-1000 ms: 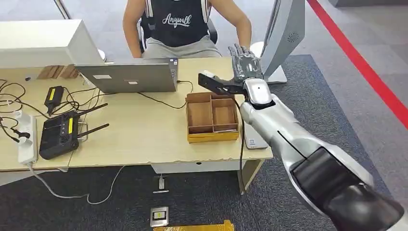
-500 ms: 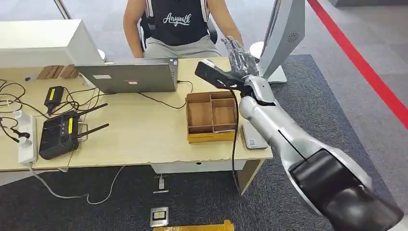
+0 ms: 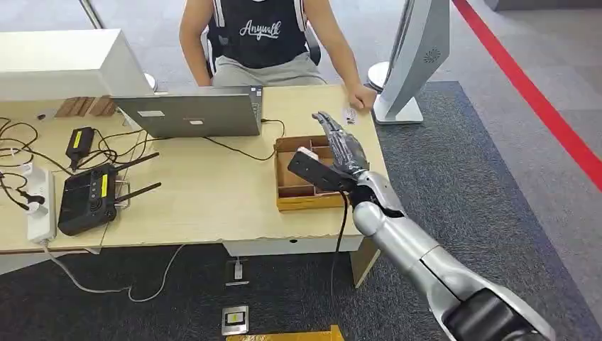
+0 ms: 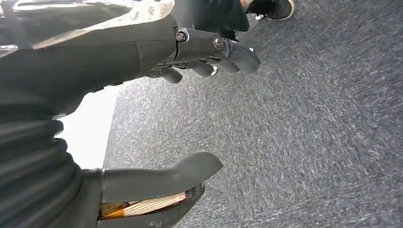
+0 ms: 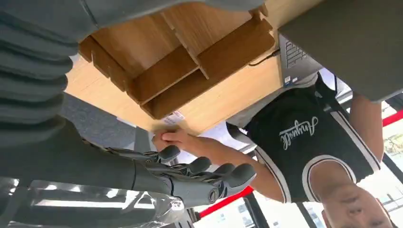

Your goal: Pass the card to the sensor for recognition and then transmit it.

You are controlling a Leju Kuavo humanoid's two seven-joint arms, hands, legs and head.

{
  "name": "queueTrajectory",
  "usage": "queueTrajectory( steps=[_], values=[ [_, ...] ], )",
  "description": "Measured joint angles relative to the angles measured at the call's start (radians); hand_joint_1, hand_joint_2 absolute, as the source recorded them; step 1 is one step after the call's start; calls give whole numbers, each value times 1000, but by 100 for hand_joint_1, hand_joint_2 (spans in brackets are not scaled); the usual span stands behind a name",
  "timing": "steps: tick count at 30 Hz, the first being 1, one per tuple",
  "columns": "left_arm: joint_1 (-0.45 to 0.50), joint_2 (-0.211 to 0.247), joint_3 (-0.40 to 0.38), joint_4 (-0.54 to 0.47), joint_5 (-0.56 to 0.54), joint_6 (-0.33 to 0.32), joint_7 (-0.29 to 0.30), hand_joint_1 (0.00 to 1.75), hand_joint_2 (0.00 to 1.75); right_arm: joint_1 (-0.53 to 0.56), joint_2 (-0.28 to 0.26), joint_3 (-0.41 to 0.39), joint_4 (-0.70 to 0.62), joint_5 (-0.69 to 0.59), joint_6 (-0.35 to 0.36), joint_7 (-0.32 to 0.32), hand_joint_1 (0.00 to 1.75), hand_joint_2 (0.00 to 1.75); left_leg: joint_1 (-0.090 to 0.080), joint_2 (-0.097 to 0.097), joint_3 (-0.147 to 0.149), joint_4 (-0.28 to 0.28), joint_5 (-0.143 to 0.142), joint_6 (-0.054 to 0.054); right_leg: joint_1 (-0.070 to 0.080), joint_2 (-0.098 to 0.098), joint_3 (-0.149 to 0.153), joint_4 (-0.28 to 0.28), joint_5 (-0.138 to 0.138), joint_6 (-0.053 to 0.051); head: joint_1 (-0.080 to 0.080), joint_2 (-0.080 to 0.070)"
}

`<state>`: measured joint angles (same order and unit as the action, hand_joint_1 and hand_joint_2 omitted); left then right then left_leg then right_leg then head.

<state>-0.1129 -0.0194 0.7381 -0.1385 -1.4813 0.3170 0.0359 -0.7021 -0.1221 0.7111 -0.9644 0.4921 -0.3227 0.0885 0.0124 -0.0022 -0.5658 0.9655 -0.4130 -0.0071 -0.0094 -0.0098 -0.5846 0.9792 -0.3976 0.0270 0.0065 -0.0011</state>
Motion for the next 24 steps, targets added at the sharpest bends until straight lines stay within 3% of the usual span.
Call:
queueTrajectory(
  steps=[24],
  values=[
    [-1,0,7,0,0,0,0,0,175,34,-41,8,-98,-2,4,0,0,175,0,0,0,0,0,0,0,0,0,0,0,0,0,0]
  ],
)
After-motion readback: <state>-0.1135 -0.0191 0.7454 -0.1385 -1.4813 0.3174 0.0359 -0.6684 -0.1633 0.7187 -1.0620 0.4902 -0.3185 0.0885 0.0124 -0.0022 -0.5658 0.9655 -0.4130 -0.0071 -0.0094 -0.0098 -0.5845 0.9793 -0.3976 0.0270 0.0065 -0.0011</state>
